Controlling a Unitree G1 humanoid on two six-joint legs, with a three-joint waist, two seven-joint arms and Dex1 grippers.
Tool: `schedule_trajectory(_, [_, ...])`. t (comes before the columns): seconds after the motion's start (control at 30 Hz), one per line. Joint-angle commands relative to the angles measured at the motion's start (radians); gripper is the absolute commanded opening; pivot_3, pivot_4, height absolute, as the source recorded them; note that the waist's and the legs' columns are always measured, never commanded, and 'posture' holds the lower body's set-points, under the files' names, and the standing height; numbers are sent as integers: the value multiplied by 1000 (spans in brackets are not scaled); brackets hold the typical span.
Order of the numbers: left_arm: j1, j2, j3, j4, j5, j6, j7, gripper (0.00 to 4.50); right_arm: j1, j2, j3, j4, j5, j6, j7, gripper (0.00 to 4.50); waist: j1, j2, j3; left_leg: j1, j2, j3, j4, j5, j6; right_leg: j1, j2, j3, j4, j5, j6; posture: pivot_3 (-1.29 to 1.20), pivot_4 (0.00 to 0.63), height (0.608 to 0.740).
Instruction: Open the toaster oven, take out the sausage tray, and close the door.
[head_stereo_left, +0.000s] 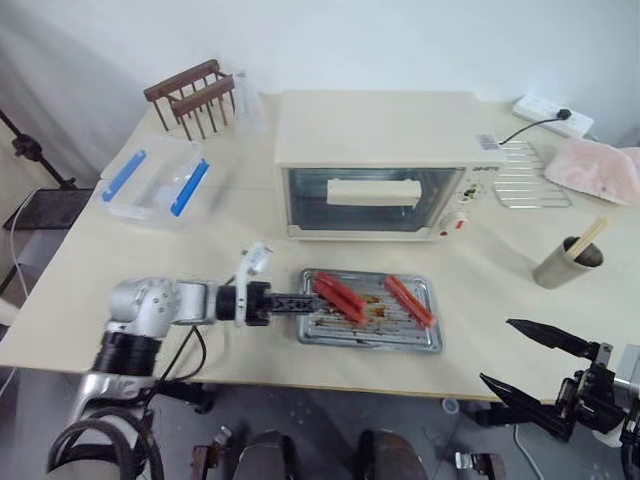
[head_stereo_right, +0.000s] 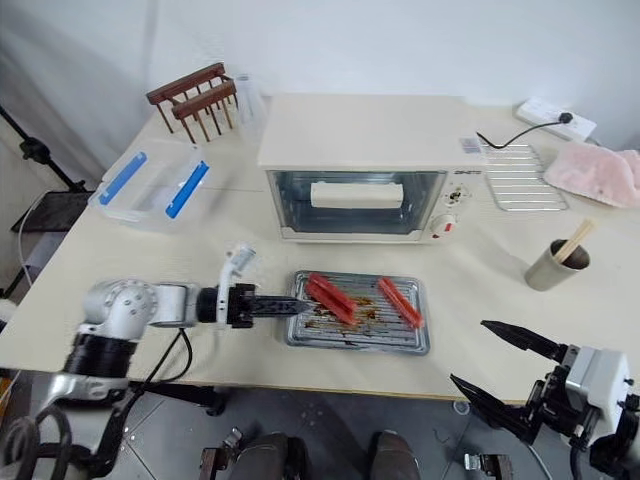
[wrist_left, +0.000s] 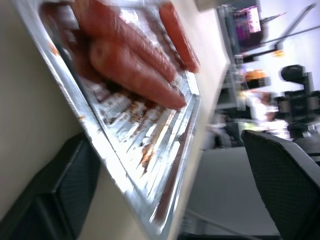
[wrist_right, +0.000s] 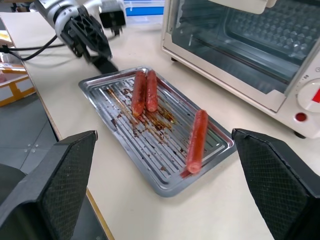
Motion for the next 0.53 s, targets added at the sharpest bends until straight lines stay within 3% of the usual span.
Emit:
schedule_trajectory(0.03, [87, 107, 7, -63, 165, -388, -262, 4467, -26, -32, -5, 14, 22, 13, 25, 4500, -2, 0, 0, 0, 0, 0, 0, 0, 0, -1, 0, 0, 0, 0, -1, 0, 150, 740])
schedule_trajectory(0.13, [161, 180, 40, -2, 287, -689, -420, 4467, -58, -57, -1, 40, 22, 19, 54, 4500, -5, 0, 0, 0, 1, 2, -2, 0, -1, -3, 0, 0, 0, -1, -2, 0, 150, 740])
schedule_trajectory(0.23, [180, 187, 68, 52, 329, -814, -474, 4467, -79, -70, 1, 54, 22, 24, 66, 4500, 3, -1, 1, -1, 1, 3, -2, -1, 1, -4, -1, 0, -1, -1, -2, 0, 150, 740])
schedule_trajectory(0.37, [275, 208, 181, 112, 452, -1250, -540, 4467, -140, -119, 15, 75, 34, 54, 102, 4500, 6, -1, 1, -2, 2, 4, -2, -2, 3, -4, -3, 1, -1, -1, -2, 0, 150, 740])
schedule_trajectory(0.53, [314, 218, 228, 137, 469, -1338, -546, 4467, -195, -143, 38, 120, 36, 77, 129, 4500, 5, -2, 1, -2, 3, 6, -2, -4, 3, -5, -2, -1, -1, -1, -1, 0, 150, 740])
